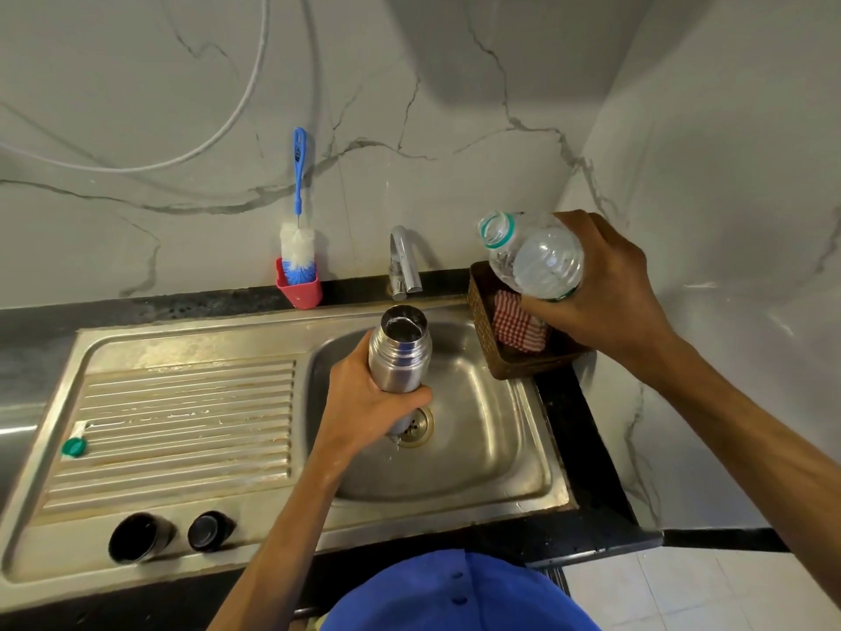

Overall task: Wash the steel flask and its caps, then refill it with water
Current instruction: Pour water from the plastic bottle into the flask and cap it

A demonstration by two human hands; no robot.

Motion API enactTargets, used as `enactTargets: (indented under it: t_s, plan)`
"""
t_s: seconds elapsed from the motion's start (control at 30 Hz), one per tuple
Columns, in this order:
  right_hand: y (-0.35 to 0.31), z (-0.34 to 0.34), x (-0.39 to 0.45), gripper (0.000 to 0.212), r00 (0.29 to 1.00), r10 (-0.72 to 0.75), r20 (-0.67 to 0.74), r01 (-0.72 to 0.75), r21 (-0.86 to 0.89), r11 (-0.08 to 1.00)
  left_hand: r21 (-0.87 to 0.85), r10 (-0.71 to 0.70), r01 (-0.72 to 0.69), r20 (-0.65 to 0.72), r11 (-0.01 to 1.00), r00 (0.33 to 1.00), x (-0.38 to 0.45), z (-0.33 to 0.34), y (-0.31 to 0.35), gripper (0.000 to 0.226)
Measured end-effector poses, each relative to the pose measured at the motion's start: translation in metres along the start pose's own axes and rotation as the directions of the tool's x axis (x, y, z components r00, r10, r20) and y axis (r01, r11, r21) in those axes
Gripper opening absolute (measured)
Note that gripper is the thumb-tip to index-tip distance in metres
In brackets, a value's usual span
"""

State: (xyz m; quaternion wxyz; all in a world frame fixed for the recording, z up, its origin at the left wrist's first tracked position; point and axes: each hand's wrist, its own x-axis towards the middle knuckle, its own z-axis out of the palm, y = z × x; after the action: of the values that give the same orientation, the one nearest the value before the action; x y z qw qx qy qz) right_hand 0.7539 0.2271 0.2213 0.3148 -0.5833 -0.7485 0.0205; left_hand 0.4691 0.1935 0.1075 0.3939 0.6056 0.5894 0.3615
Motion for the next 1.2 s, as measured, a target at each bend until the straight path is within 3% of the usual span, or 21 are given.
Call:
enactTargets:
  t_s: [0.27,0.43,0.57,0.7,0.8,0.9,1.0,1.1,1.2]
  plan:
    - [-0.019,0.028,-0.007,0.064,0.982,0.183,0.052,-0.189,0.201,0.961,0.009,-0.056,0.057,-0.044,0.998,0.997,-0.006,-0.023,-0.005,0.065]
    - [-0.049,0.054,0.001,0.062,0.987,0.137,0.086,-0.152,0.216,0.964,0.008,-0.117,0.119,-0.111,0.993,0.987,-0.016,-0.056,-0.019,0.068]
    - [-0.083,0.086,0.012,0.064,0.982,0.096,0.161,-0.146,0.341,0.929,-0.005,-0.186,0.188,-0.177,0.982,0.966,-0.029,-0.093,-0.034,0.060]
    - [-0.124,0.129,0.030,0.076,0.973,0.053,0.223,-0.116,0.277,0.954,-0.013,-0.236,0.241,-0.249,0.971,0.939,-0.048,-0.137,-0.051,0.060]
    - [-0.159,0.164,0.045,0.072,0.952,0.019,0.305,-0.121,0.319,0.940,-0.047,-0.275,0.274,-0.318,0.961,0.907,-0.064,-0.175,-0.068,0.056]
    - [-0.193,0.212,0.060,0.070,0.918,0.043,0.393,-0.193,0.350,0.916,-0.069,-0.302,0.297,-0.349,0.952,0.887,-0.078,-0.214,-0.086,0.056]
    - [-0.225,0.266,0.075,0.086,0.894,0.082,0.440,-0.265,0.372,0.890,-0.083,-0.327,0.320,-0.382,0.944,0.864,-0.088,-0.253,-0.103,0.054]
    - [-0.255,0.318,0.091,0.072,0.872,0.125,0.473,-0.336,0.394,0.856,-0.086,-0.342,0.337,-0.408,0.938,0.847,-0.097,-0.294,-0.124,0.055]
    - [-0.276,0.365,0.106,0.074,0.866,0.181,0.465,-0.381,0.382,0.842,-0.095,-0.350,0.343,-0.419,0.935,0.838,-0.102,-0.328,-0.141,0.059]
